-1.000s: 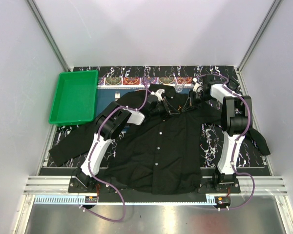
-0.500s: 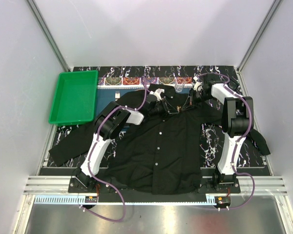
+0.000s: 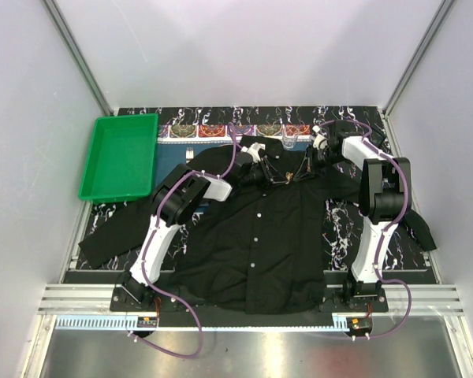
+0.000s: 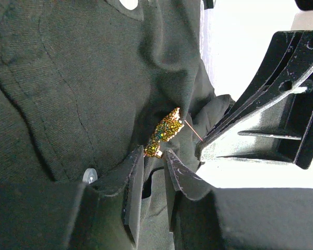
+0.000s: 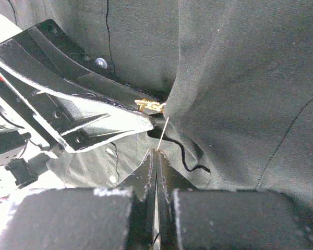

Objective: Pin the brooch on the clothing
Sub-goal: Pin the brooch to the clothes.

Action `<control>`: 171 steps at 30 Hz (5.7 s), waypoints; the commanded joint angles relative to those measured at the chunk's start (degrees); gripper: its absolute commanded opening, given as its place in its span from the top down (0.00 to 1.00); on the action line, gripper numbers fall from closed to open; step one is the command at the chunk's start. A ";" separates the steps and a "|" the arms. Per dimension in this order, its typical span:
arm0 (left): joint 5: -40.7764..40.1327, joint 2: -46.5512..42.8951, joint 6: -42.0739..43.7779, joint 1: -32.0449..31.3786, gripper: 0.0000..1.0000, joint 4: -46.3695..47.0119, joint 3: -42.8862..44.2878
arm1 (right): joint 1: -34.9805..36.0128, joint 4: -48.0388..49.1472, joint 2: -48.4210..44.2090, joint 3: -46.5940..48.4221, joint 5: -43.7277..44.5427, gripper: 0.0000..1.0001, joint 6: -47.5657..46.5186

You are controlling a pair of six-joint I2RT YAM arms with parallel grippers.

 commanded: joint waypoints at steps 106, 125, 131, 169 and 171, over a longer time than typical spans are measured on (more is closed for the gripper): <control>18.16 4.00 14.32 2.91 1.00 -28.80 23.67 | -1.80 -16.22 10.68 18.02 -6.77 1.00 -18.97; 19.92 1.10 4.75 4.93 0.54 -10.52 13.39 | -4.52 -4.00 6.55 8.71 -12.22 1.00 -6.22; 18.78 0.92 0.70 4.76 0.54 -3.05 9.00 | -4.87 -1.28 4.97 4.93 -12.83 1.00 -0.87; 1.13 -6.98 9.30 2.56 0.52 -8.56 -1.12 | -8.21 12.88 1.80 -8.52 -10.56 1.00 17.16; -0.47 -7.34 10.54 2.13 0.52 -10.86 -0.33 | -8.21 12.44 2.15 -8.52 -8.80 1.00 16.90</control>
